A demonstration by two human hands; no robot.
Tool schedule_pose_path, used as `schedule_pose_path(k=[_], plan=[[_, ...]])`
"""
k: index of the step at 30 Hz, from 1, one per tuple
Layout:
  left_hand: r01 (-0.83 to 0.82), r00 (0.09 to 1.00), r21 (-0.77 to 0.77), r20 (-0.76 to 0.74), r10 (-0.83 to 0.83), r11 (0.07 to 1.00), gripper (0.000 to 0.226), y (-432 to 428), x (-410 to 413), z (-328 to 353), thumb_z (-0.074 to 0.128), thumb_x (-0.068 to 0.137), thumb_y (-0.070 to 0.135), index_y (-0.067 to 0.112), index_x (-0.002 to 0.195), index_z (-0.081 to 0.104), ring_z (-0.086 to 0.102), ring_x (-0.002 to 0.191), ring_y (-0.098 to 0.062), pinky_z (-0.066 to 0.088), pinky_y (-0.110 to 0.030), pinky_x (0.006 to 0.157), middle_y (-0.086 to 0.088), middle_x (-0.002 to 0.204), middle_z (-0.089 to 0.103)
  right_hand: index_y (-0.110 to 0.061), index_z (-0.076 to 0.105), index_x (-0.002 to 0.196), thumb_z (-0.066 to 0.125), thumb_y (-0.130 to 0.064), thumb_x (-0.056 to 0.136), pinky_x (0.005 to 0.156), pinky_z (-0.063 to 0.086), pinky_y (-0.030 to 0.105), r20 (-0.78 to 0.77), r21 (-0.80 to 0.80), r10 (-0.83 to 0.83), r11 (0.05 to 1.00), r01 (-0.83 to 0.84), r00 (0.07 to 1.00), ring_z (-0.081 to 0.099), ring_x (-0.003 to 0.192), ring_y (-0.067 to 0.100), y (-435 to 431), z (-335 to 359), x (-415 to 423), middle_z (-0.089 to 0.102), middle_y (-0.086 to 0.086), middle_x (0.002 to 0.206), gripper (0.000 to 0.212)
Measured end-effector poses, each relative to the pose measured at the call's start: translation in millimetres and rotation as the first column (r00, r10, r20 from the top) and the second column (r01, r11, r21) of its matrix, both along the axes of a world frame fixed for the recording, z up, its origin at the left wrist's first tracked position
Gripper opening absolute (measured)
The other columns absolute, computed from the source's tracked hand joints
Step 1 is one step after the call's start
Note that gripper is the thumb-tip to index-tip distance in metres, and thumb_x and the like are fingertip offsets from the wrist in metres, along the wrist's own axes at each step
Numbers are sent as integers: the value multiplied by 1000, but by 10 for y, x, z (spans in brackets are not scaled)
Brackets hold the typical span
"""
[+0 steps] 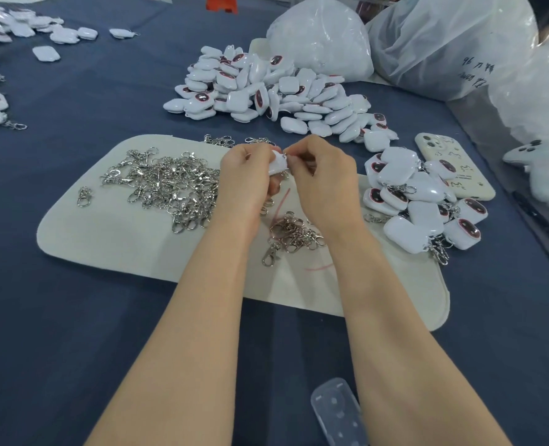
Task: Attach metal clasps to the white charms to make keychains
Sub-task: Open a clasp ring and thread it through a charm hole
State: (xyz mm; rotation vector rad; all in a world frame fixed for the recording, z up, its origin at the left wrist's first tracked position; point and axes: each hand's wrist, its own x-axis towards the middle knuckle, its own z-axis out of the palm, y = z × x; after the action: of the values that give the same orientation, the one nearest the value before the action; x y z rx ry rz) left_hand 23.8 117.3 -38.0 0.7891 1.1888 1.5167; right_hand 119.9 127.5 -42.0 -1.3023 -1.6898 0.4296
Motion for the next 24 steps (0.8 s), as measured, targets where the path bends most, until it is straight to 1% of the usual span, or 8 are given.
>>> schedule_pose_path(k=[4,7,10,14,18,20,22,24], plan=[[-7,999,-9,-45,6,1000,15,5,27,-5,45,84,3,4,88,59,35,41,-12,30,-20,45,3,43,45,-10,67,92,56,-4,90,74,46,13,-60,-85,18,996,-23,998,58,78,6,11,-6,20,62,-8,80,12],[75,953,-69,300,-51,995,16,9,41,14,44,89,1,7,85,58,43,41,-8,38,-16,42,0,52,53,-15,63,94,56,-2,89,81,51,21,-290,-177,0,983,-53,957,62,85,11,16,-26,-16,65,-5,89,16],[221,780,-66,611,-135,973,11,-1,5,22,46,91,3,7,89,56,50,44,-6,44,-15,43,-4,64,60,-13,63,91,58,0,88,77,55,27,-513,-238,-32,965,-106,858,65,81,15,34,-25,-28,68,1,87,14],[291,626,-45,764,-155,956,7,-21,-2,21,50,92,3,0,97,53,57,49,-8,50,-16,47,-9,73,58,-14,63,83,57,-3,92,64,51,18,-652,-199,6,963,-179,758,62,66,8,40,-6,-5,66,1,75,15],[313,629,-79,764,-144,947,10,-34,-6,8,51,92,3,-3,100,54,60,51,-9,52,-16,48,-10,77,60,-19,62,81,55,-7,93,72,52,29,-490,-155,-9,985,-77,872,58,68,10,25,-11,-10,63,-4,70,18],[283,691,-114,713,-120,952,6,-26,-1,18,52,92,4,-1,93,54,59,48,-7,50,-15,46,-8,73,60,-21,62,80,56,-11,93,73,49,25,-374,-114,-34,993,-9,927,55,67,7,12,-5,9,61,-9,69,18],[172,820,-142,569,-62,975,4,-9,14,24,53,91,3,3,87,54,57,43,-6,48,-15,45,-7,69,58,-15,65,85,57,-12,93,69,42,16,-209,-52,-47,998,37,977,53,69,6,1,-3,26,61,-10,73,11],[34,964,-107,266,-4,994,4,4,20,33,54,90,2,5,91,56,57,43,-6,47,-17,46,-6,70,58,-8,67,91,55,-11,93,69,36,15,-41,-10,-52,999,52,998,52,76,9,1,-6,33,61,-4,81,12]])
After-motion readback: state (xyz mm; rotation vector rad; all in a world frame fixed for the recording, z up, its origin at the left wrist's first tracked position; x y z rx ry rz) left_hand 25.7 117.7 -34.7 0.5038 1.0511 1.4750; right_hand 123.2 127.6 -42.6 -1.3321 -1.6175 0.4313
